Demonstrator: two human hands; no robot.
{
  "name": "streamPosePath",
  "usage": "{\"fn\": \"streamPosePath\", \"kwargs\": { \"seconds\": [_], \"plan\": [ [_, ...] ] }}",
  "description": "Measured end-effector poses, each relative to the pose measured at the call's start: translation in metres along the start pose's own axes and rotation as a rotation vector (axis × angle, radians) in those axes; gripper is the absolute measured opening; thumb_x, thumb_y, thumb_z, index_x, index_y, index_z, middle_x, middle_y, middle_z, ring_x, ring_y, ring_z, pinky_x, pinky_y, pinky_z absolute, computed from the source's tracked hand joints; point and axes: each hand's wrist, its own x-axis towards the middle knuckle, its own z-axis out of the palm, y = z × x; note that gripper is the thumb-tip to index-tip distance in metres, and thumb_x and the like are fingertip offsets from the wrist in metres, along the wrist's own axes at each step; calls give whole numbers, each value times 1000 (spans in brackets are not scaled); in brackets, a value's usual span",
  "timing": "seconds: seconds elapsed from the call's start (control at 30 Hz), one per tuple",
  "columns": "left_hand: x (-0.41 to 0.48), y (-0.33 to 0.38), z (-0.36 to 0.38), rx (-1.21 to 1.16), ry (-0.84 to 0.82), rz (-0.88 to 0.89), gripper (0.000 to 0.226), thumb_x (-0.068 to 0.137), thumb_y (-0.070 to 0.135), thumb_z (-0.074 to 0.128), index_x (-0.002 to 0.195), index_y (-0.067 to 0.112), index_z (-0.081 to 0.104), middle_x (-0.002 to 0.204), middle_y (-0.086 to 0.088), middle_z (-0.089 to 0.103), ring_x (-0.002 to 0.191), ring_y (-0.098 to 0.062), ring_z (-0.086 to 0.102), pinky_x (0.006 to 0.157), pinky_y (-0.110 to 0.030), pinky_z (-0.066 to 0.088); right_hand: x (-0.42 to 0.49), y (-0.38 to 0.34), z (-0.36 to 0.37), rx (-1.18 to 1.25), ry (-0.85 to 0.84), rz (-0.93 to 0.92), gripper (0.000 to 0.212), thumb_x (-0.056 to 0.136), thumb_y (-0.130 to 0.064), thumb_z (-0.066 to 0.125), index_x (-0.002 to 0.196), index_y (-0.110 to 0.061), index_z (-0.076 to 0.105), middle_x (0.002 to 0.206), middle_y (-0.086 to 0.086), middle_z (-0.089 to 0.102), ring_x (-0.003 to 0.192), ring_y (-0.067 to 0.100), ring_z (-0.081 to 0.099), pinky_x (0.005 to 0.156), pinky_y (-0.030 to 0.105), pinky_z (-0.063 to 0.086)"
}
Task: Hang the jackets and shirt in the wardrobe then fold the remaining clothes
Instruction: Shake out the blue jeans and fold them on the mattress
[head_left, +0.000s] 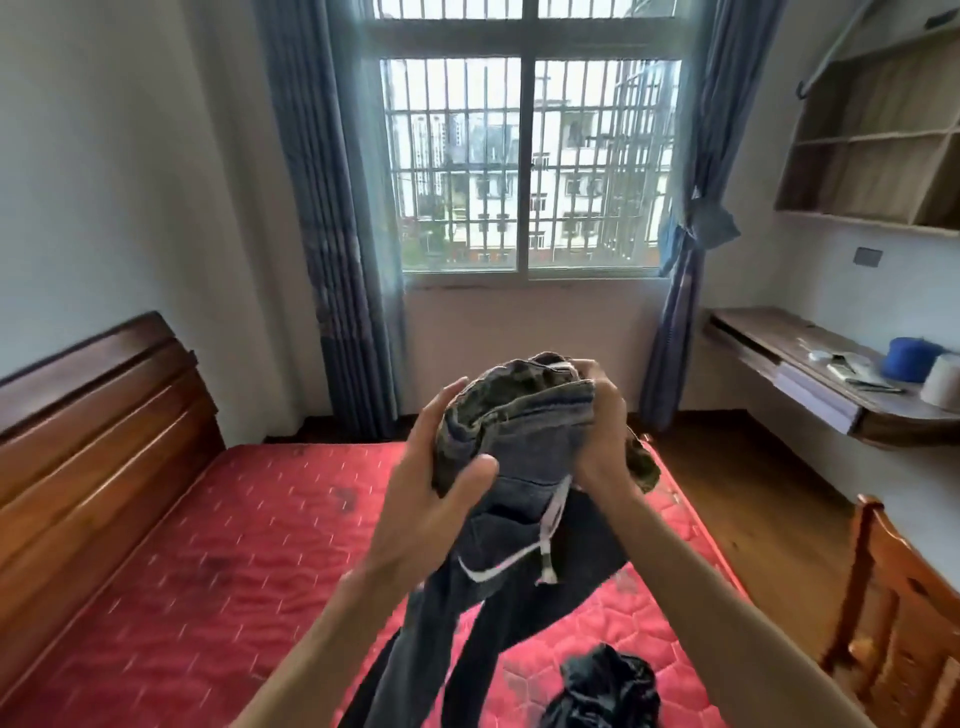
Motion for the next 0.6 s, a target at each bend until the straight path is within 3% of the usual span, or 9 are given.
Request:
{"fn": "streamPosePath", "kwargs": {
  "seconds": [0.07,0.13,0.2,0.3,0.37,0.4,0.47,0.53,0.6],
  "plan": [
    [5,2,4,116,43,36,64,79,31,80,136,21,53,120,8,69,114,-6,64,97,-26,51,3,-1,14,-34,-34,-78,14,78,-29,57,73,-36,68,66,-17,64,63,-2,58,63,22,49],
    [22,-2,-3,157,238,5,30,80,29,79,109,31,73,98,15,75,94,2,67,88,-33,55,2,-5,17,-232,-47,-243,8,77,-19,68,78,-25,62,70,-11,62,66,5,56,61,24,42],
    [37,0,-17,42,331,-99,9,83,25,74,87,32,78,83,15,75,83,-2,65,84,-35,55,6,5,8,-477,-104,-275,21,69,-20,78,85,-23,64,79,-10,60,74,9,56,66,22,39],
    [52,14,-40,-116,406,-213,15,89,10,71,80,21,75,76,11,75,78,-7,67,83,-33,56,3,20,-25,-524,-184,-261,55,48,-63,85,87,-26,72,91,-5,56,90,13,55,82,26,47],
    [60,27,-50,-187,414,-242,16,90,7,68,81,18,73,74,10,75,73,-5,69,77,-28,56,-2,40,-41,-563,-295,-163,98,40,-80,77,124,-32,63,121,-1,54,118,17,50,103,37,43],
    [63,32,-53,-200,400,-247,16,90,6,67,82,18,73,75,9,75,72,-5,69,75,-26,57,-7,49,-47,-563,-381,-56,119,39,-76,81,144,-31,46,139,2,46,132,21,43,111,40,37],
    [63,39,-58,-191,323,-249,25,91,2,64,76,17,77,74,8,75,71,-5,70,72,-23,58,-18,69,-51,-552,-561,134,141,46,-49,95,158,-28,12,158,5,28,147,23,25,119,37,26],
    [57,42,-59,-186,212,-265,41,92,-2,59,67,22,80,72,8,75,68,-3,70,66,-18,57,-25,88,-49,-540,-641,225,144,52,-33,97,159,-27,2,162,6,23,149,21,20,120,34,22],
    [51,44,-58,-190,103,-289,44,92,-3,57,67,25,80,74,7,76,70,-5,71,64,-18,56,-30,102,-42,-557,-679,277,142,51,-33,97,159,-26,5,159,2,26,149,20,21,121,36,22]
  ]
}}
